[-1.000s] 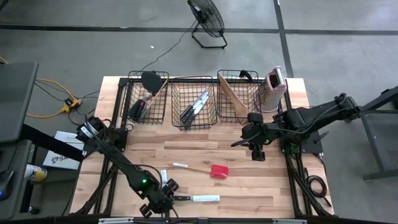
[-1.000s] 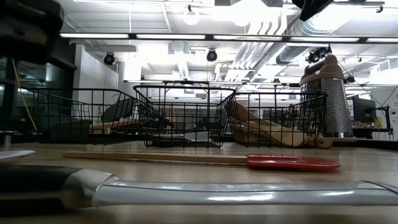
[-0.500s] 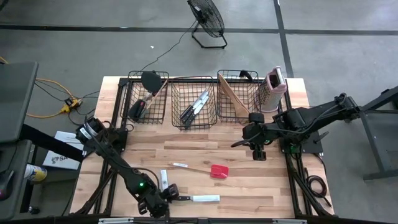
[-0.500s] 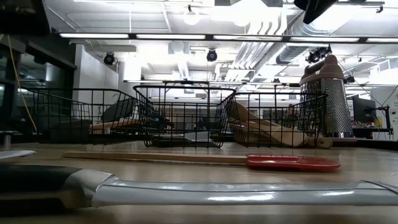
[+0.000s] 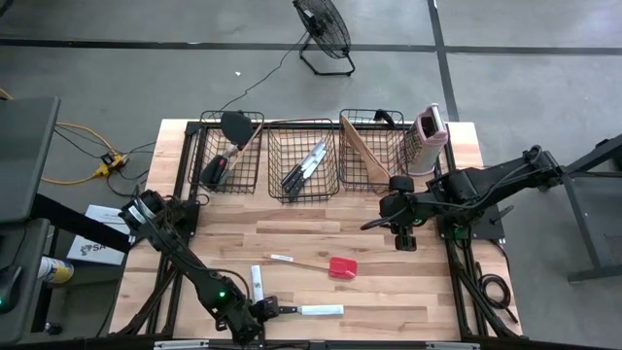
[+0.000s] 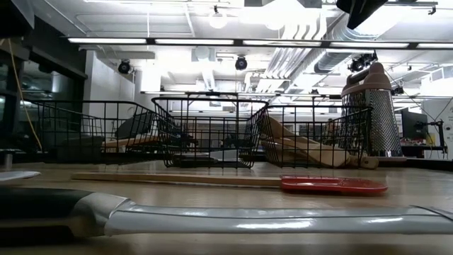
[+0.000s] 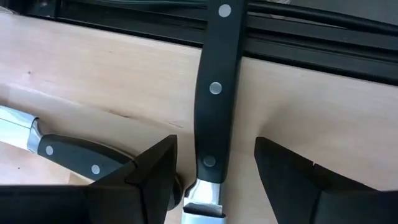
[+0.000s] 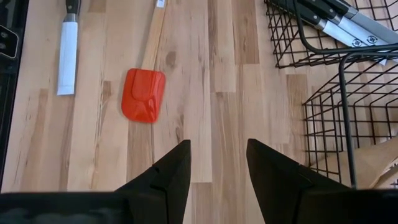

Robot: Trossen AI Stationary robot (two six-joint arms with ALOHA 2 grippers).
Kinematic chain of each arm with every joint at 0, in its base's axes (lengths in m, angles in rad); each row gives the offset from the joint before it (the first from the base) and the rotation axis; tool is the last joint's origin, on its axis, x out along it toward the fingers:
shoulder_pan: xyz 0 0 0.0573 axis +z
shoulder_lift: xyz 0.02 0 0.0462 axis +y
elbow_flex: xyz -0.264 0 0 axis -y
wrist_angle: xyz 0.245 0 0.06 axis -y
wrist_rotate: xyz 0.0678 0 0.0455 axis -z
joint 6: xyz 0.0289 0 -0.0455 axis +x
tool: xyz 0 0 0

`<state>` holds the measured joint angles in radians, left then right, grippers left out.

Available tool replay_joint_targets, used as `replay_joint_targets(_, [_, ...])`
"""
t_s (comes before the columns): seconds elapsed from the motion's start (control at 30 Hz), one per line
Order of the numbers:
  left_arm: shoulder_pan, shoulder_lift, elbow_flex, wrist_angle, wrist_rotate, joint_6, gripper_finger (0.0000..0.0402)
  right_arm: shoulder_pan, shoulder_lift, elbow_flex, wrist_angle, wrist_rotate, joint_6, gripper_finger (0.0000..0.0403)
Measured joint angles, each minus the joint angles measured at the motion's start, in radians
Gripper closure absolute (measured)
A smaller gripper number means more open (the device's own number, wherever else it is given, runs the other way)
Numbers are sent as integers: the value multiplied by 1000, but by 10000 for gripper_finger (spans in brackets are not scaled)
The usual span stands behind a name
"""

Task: Pick & Place Kitchen Items
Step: Put the black knife into the middle black wire basket

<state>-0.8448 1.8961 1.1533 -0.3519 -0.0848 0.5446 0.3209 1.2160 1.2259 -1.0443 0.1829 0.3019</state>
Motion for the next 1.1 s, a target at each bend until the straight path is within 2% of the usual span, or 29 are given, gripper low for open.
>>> replay_joint_targets(0.43, [0,3,-2,-2,31,-84,297,0,0,0,0,0,13,254])
replay_joint_targets(0.6, [9,4,-2,6,24,-275,334,0,0,0,0,0,15,254])
replay_joint_targets(0.87, [67,6,-3,21,-36,-687,335,0,0,0,0,0,15,254])
replay_joint_targets(0.97, [82,6,-3,32,-37,-752,335,0,0,0,0,0,15,254])
replay_joint_targets(1.1, [86,13,34,22,-42,-753,335,0,0,0,0,0,15,254])
